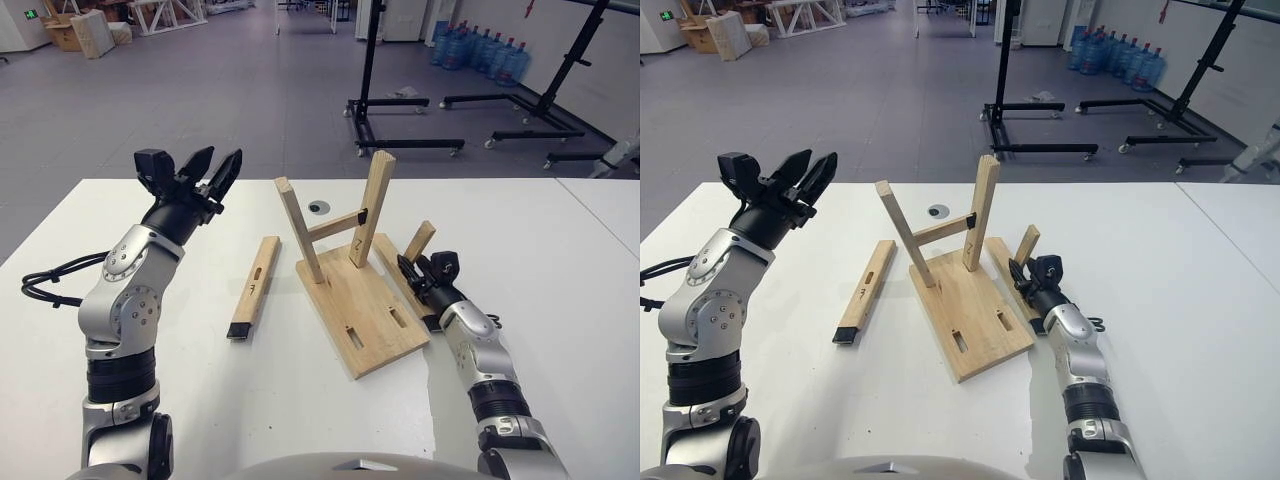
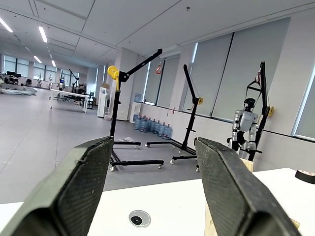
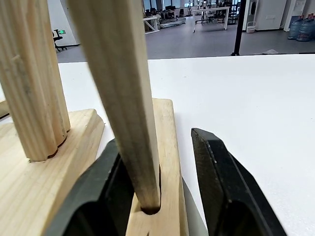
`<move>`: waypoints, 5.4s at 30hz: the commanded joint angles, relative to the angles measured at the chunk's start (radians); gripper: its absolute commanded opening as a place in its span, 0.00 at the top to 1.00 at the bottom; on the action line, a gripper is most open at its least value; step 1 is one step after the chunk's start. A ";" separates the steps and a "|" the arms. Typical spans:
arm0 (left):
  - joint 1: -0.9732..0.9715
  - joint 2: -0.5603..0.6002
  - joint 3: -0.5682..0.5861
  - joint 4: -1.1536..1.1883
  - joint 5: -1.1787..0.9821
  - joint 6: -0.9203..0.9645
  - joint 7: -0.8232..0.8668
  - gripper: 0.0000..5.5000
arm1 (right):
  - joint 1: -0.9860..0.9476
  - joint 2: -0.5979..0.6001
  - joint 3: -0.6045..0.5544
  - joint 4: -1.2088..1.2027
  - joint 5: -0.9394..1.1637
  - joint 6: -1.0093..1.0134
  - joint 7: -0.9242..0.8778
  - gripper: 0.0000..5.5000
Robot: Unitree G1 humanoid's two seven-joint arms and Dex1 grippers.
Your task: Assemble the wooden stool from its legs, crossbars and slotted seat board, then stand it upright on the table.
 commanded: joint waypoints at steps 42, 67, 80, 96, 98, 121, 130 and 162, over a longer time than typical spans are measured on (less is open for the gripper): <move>0.298 0.257 -0.024 -0.321 -0.398 0.243 -0.095 0.42 | 0.252 -0.315 -0.041 -0.705 0.226 0.676 0.154 0.48; 0.269 0.203 -0.077 -0.297 -0.293 0.207 -0.082 0.37 | 0.163 -0.290 -0.077 -0.587 0.224 0.752 0.114 0.48; 0.280 0.200 -0.083 -0.298 -0.275 0.205 -0.091 0.37 | 0.202 -0.229 0.020 -0.598 0.130 0.742 0.012 0.48; 0.254 0.186 -0.106 -0.283 -0.250 0.210 -0.087 0.37 | 0.191 -0.204 0.079 -0.560 0.067 0.760 -0.011 0.48; 0.249 0.189 -0.106 -0.274 -0.248 0.210 -0.092 0.37 | 0.202 -0.212 0.103 -0.542 0.039 0.754 -0.013 0.48; 0.114 0.116 0.060 -0.173 -0.628 0.241 -0.024 0.37 | 0.000 -0.387 -0.328 -0.473 0.331 0.728 0.195 0.62; -0.088 0.106 0.004 -0.011 -0.881 0.329 -0.068 0.37 | -0.161 -0.501 -0.392 -0.685 0.878 1.000 0.426 0.62; -0.212 0.051 -0.035 0.064 -1.147 0.341 -0.001 0.37 | -0.132 -0.234 -0.025 -0.784 1.146 1.009 0.259 0.62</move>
